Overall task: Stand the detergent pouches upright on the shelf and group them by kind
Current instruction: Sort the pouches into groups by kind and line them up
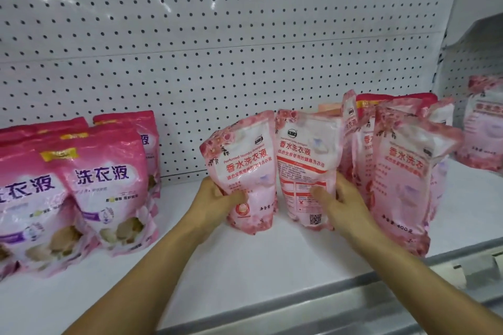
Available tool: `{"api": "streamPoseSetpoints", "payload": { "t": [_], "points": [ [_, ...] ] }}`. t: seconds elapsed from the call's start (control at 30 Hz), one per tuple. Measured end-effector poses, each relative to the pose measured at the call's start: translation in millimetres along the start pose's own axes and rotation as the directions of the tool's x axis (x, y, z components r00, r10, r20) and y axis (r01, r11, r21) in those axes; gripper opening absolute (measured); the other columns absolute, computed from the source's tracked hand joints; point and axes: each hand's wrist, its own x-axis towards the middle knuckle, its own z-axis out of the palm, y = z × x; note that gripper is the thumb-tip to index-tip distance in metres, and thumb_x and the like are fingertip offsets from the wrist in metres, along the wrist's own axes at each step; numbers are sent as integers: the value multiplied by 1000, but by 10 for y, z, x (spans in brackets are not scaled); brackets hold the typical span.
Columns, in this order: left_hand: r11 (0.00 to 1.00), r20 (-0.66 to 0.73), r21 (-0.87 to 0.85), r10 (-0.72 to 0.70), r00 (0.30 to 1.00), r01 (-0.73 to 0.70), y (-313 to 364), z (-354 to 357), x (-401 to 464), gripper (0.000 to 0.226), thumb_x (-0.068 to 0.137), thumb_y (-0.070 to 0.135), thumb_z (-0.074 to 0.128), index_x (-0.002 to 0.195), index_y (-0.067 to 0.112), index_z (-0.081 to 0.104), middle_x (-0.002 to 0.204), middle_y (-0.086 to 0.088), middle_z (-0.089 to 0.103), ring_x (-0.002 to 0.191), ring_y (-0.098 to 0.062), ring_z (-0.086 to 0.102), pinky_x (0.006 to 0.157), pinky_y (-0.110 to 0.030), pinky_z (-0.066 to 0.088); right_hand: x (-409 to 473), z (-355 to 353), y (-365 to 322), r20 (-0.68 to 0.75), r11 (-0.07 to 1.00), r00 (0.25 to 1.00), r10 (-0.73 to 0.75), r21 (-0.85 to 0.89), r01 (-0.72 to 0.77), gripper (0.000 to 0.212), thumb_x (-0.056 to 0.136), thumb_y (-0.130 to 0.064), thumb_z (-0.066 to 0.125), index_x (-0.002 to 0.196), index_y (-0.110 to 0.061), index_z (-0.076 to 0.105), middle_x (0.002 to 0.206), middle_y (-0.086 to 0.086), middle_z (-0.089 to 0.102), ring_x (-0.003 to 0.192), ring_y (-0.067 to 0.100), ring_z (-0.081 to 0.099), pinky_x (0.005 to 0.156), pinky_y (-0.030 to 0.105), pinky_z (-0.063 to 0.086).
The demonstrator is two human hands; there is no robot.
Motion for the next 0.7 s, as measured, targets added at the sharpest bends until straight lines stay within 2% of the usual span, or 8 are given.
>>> {"api": "streamPoseSetpoints", "payload": {
  "t": [0.1,0.2,0.27,0.4,0.5,0.57,0.63,0.7],
  "points": [
    [1000,-49,31,5,999,-3,-18,-4,103,42,81,-15,65,103,21,70,104,0,76,95,-17,74,82,-38,60,12,169,61,48,864,984,-172,-472,174,39,96,-36,46,135,-30,42,123,-7,56,110,16,58,86,41,53],
    [999,-76,38,-18,997,21,-44,-58,191,37,81,-14,66,99,17,71,98,-4,78,89,-20,75,78,-38,61,-95,333,-21,224,691,952,-209,-656,305,69,92,-40,50,149,-24,14,139,1,30,118,24,42,88,40,50],
    [999,-47,40,-22,999,24,-67,-127,219,35,82,-13,67,100,17,71,93,0,79,89,-19,75,74,-32,61,-132,284,-103,305,730,935,-183,-595,337,83,87,-40,57,150,-31,4,145,-8,20,118,16,43,87,34,51],
    [999,24,24,-38,999,38,-89,-237,232,38,83,-12,67,102,20,69,94,6,79,90,-13,75,69,-22,59,160,16,-182,312,960,942,126,-279,-36,88,86,-27,69,152,-35,11,145,-11,29,89,9,63,69,23,54],
    [998,57,22,-62,996,61,-77,-241,247,39,81,-12,68,108,16,69,102,0,78,97,-19,74,78,-31,60,417,-2,-264,442,958,852,282,-177,-225,75,82,-34,74,145,-32,33,126,-15,53,88,1,62,58,13,48],
    [998,73,-15,-66,995,67,-56,-231,239,40,82,-10,69,112,15,67,105,-2,77,98,-20,73,83,-37,60,574,42,-257,507,949,803,314,-160,-271,61,76,-33,78,131,-29,52,105,-10,68,64,4,62,46,16,44],
    [995,58,-76,-57,997,61,-66,-185,193,38,82,-2,73,114,15,65,106,-3,77,97,-24,74,78,-42,61,659,93,-241,526,939,778,344,-173,-299,59,66,-35,83,120,-19,62,88,-3,74,50,9,53,40,19,36],
    [989,-40,-138,-62,997,56,-130,-74,131,45,76,4,81,116,14,62,105,-5,77,91,-28,75,68,-47,62,668,137,-197,513,935,786,347,-118,-336,46,67,-25,84,108,-13,67,83,-1,76,50,6,57,39,16,35]
  ]
}}
